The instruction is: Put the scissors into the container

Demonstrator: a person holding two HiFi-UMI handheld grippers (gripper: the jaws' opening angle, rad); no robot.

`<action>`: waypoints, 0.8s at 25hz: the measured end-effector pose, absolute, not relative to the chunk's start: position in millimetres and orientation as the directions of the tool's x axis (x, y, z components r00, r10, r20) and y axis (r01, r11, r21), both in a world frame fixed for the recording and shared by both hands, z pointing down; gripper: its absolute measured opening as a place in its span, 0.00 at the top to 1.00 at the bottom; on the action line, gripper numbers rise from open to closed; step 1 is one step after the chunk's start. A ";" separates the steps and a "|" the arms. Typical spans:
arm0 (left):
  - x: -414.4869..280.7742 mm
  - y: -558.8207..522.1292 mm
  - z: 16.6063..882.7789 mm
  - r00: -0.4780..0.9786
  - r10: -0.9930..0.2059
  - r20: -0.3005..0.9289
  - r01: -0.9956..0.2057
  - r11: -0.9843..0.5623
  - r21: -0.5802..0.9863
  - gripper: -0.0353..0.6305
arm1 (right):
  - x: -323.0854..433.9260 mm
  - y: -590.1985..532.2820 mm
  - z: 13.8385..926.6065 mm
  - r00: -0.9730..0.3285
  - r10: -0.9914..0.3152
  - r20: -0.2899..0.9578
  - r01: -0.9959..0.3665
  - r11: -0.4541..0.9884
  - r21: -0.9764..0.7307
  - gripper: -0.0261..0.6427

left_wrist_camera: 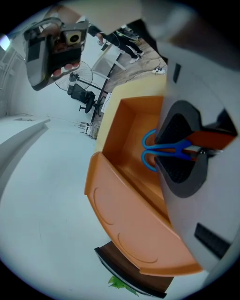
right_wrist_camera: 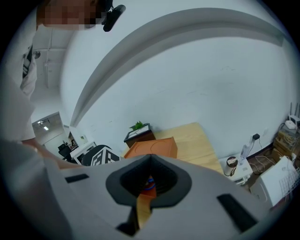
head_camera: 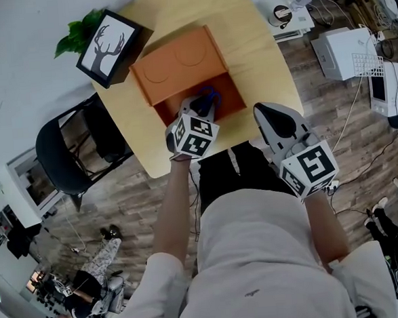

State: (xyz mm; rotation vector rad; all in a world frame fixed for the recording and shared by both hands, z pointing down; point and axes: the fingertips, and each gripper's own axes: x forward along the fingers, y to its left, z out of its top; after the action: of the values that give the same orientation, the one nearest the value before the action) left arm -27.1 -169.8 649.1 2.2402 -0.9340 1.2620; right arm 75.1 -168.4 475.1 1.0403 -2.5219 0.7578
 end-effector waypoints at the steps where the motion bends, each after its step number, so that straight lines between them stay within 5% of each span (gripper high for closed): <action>1: -27.0 -169.8 650.0 0.366 -0.354 0.861 -0.718 -0.695 0.019 0.82 | 75.7 -168.7 475.5 -0.689 -0.557 0.464 -0.720 0.597 -0.353 0.96; 20: -29.6 -168.5 653.7 0.346 -0.385 0.855 -0.746 -0.666 0.002 0.78 | 87.7 -166.6 478.8 -0.688 -0.547 0.477 -0.720 0.599 -0.352 0.96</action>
State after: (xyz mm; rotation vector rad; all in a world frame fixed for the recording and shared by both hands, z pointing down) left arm -29.6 -168.5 653.7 2.2220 -0.9931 1.2511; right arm 87.7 -166.6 478.8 1.0276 -2.5086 0.7604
